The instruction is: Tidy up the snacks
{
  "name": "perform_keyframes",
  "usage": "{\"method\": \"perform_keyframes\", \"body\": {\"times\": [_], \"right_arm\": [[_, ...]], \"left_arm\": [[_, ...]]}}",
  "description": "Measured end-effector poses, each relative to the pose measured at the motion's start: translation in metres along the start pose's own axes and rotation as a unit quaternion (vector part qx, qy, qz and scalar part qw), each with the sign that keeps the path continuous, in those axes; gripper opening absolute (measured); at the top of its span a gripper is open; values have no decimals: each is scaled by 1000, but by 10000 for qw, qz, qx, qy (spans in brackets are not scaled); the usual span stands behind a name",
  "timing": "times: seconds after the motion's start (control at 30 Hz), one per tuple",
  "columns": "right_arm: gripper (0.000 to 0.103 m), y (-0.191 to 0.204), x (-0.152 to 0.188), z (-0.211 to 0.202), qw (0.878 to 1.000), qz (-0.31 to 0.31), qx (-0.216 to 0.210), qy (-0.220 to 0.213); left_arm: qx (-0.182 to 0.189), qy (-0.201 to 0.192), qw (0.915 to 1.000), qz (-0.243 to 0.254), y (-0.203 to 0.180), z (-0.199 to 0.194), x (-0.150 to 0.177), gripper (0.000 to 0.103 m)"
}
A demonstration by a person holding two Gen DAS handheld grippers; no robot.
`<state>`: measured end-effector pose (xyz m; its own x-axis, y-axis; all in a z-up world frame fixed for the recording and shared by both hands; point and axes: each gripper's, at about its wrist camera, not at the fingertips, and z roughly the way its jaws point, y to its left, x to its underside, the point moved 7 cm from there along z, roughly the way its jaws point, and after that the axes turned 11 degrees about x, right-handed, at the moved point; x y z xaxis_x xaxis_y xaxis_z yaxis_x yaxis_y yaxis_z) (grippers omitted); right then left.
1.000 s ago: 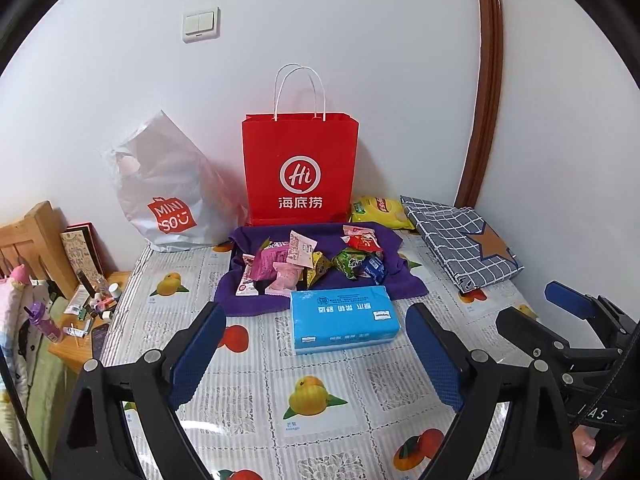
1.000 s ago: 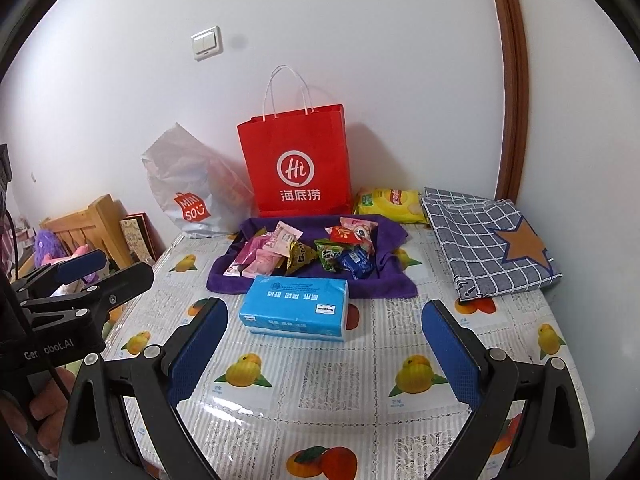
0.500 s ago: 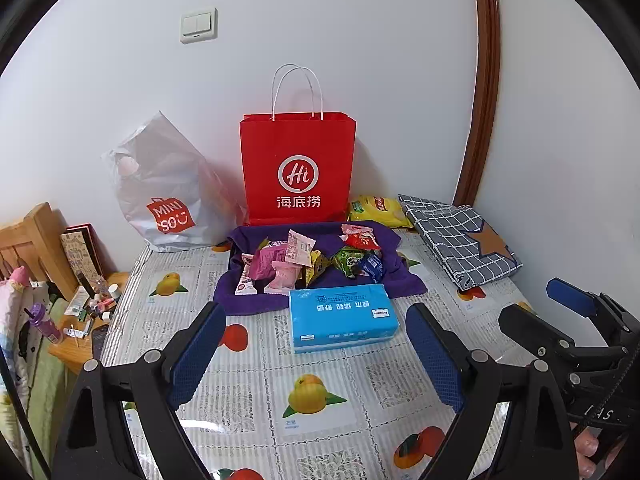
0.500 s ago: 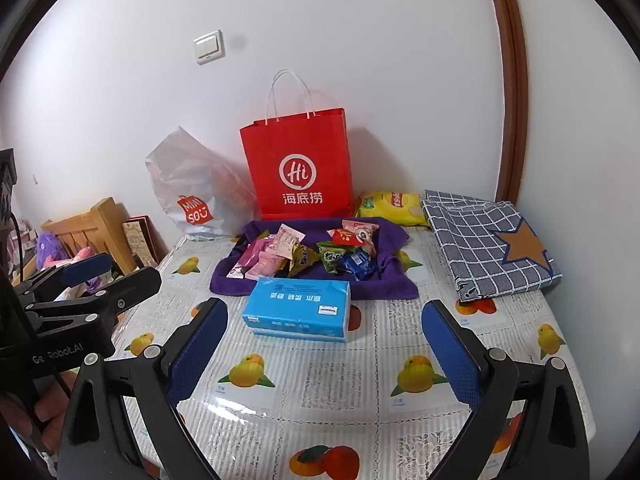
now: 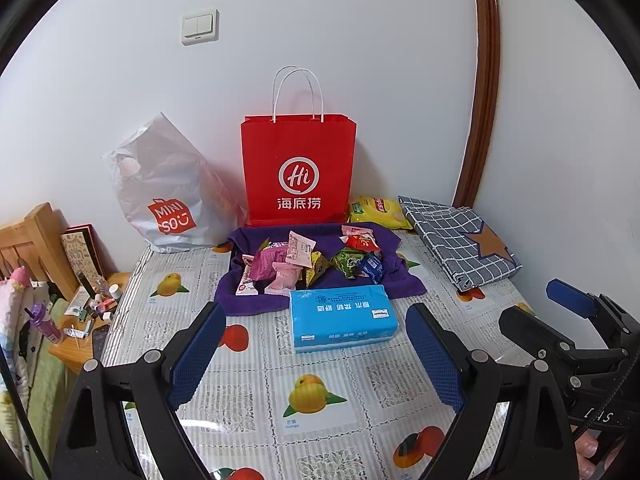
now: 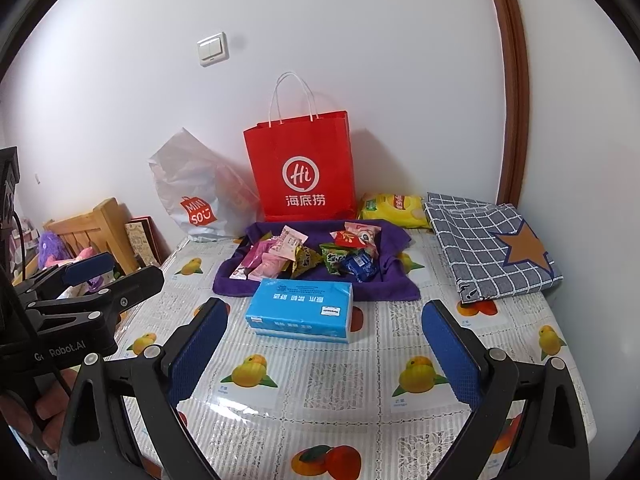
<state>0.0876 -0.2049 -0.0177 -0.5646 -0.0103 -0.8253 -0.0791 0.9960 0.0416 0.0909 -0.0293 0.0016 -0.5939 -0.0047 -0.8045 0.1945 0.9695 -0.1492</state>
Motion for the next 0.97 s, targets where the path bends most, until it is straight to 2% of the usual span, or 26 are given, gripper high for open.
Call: {"method": "perform_keyframes", "body": {"times": [0.97], "right_arm": [[97, 1, 0, 0, 10000, -56, -44, -40]], "left_arm": [[-26, -16, 10000, -4, 1, -2, 0, 91]]}}
